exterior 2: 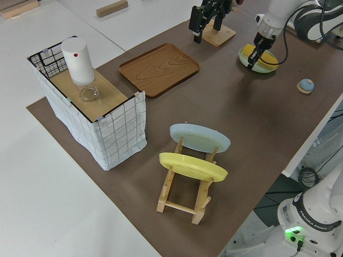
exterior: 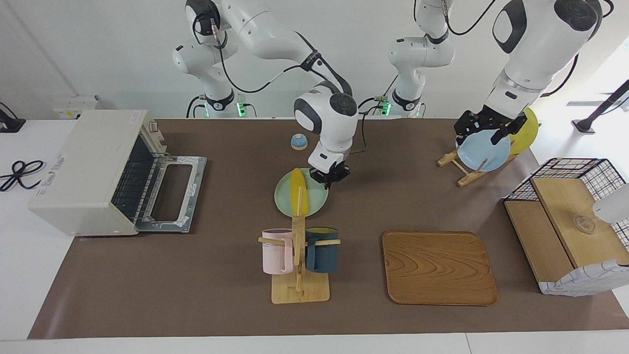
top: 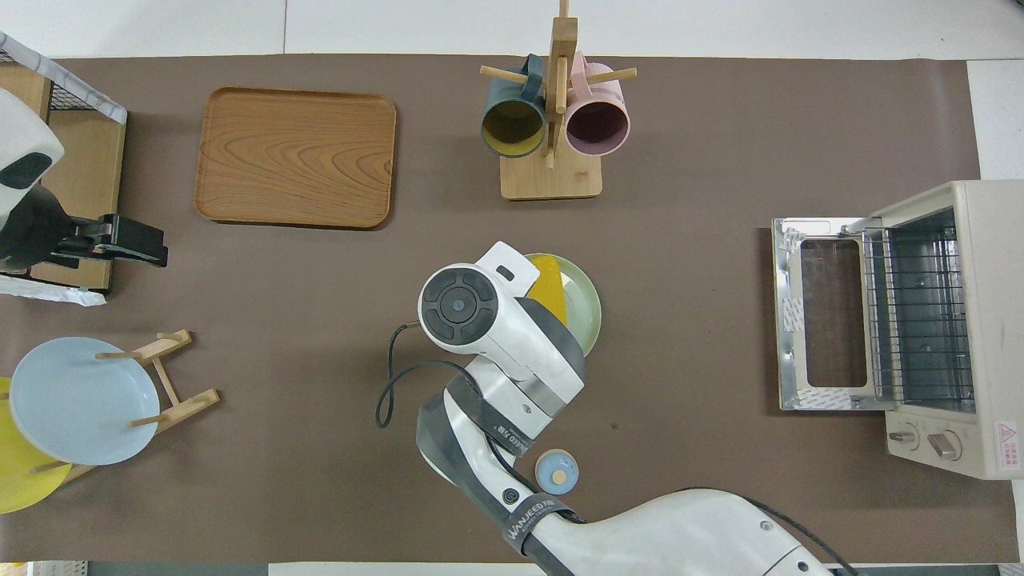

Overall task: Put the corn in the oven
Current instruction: 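Grasp the corn on the plate with the right gripper and lift it, then carry the corn with the right gripper into the open oven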

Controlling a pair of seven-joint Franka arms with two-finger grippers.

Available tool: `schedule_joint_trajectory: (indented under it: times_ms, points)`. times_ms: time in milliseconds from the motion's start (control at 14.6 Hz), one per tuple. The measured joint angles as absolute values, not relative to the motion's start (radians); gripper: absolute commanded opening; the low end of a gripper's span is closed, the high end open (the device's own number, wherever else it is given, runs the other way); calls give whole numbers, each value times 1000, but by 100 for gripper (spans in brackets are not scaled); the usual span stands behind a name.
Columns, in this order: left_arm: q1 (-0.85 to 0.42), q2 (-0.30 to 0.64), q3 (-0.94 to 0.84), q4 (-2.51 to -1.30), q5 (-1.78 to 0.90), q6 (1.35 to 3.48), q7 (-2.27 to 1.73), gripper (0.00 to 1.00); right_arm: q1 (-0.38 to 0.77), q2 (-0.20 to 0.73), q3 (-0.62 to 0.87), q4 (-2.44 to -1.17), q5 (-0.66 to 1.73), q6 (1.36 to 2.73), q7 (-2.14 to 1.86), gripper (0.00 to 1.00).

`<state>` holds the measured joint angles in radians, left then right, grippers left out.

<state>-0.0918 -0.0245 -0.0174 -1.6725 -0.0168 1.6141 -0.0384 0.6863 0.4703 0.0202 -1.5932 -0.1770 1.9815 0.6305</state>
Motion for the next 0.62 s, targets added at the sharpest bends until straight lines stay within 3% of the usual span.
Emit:
schedule_joint_trajectory:
  times_ms: [274,616]
  points:
    - [-92,-24,-18,-1672,-17,1616,-38,100,639,470,14,-1524,-245,1810,619,0]
    - [-92,-25,-21,-1672,-17,1621,-38,100,469,391,8,-1573,-263,1719,588,0]
